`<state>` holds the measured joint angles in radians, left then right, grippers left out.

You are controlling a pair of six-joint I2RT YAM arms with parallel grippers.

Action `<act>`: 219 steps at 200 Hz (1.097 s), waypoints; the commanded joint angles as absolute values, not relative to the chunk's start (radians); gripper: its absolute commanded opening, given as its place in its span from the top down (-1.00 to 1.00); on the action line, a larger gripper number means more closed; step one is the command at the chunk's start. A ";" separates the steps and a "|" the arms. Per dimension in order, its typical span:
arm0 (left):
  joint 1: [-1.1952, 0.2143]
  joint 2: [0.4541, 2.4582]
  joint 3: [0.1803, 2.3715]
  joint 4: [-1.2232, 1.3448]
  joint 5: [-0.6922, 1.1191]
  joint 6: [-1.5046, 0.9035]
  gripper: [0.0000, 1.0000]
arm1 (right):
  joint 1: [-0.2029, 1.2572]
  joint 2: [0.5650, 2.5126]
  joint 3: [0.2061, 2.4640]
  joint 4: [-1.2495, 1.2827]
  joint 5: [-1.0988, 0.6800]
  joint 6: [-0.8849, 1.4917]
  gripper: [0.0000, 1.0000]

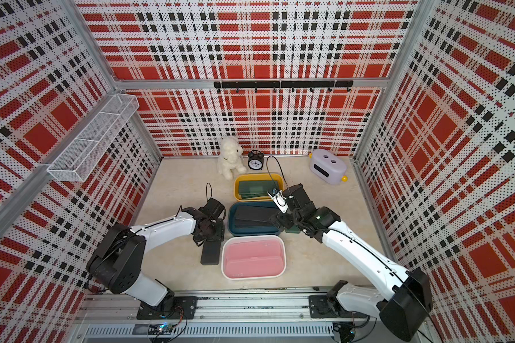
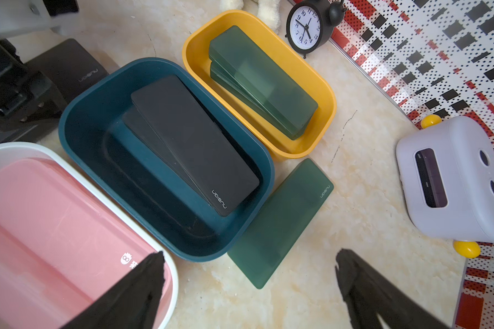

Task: Place the pencil cases by color into the storage box
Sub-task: Pick up the pencil case from the center of the board.

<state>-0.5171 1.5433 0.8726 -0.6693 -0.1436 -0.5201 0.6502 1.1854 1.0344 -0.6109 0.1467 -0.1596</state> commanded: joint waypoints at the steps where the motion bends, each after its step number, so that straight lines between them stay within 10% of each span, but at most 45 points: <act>1: -0.521 1.453 0.899 -0.664 -0.207 -0.546 -0.15 | 0.642 1.177 1.026 -0.592 0.136 -0.158 -1.00; 219: -0.845 1.547 1.272 -0.662 -0.729 -0.187 -0.18 | 0.557 1.142 1.000 -0.547 0.143 -0.081 -0.99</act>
<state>-0.8062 1.5135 1.2118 -0.6773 -0.5941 -0.3332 0.5747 1.1717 1.0119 -0.5777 0.1390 -0.1108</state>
